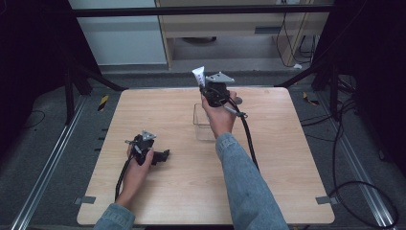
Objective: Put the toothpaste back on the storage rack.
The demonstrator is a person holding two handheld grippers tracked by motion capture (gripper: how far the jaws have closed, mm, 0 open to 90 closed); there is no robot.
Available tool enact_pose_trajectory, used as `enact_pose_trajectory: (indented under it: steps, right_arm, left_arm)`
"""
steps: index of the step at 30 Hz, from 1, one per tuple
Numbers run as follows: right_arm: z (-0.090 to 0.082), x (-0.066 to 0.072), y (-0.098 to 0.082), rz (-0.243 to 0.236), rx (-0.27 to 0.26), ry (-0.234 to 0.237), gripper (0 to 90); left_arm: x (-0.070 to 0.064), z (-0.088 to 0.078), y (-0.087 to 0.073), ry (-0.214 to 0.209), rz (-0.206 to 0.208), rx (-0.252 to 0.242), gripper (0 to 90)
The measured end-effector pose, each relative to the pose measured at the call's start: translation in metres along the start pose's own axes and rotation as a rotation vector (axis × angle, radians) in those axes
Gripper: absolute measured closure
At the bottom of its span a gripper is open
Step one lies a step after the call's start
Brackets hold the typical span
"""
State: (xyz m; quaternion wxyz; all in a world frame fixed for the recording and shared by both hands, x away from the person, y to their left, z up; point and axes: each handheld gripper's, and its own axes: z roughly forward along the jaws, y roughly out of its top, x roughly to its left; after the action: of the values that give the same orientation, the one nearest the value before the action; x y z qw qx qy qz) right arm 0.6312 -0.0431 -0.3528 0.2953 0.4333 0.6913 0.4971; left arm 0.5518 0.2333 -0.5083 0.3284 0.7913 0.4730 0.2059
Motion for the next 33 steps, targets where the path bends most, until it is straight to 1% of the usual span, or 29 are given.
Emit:
enact_pose_trajectory:
  steps: [5,13,18,33]
  right_arm:
    - [-0.001,0.000,-0.005,-0.009,0.009,-0.001,79.3]
    - [-0.003,0.002,-0.015,-0.029,0.043,0.005,79.2]
    - [-0.003,0.003,-0.021,-0.035,0.059,0.017,79.2]
    - [-0.004,0.006,-0.028,-0.040,0.080,0.030,79.3]
  left_arm:
    - [0.000,0.000,0.000,0.000,-0.001,0.000,0.0]
    - [0.000,0.000,0.000,0.000,0.000,0.000,0.0]
    - [0.000,0.000,0.000,-0.001,0.002,0.003,0.0]
    - [0.000,0.000,0.000,0.000,0.003,0.003,0.0]
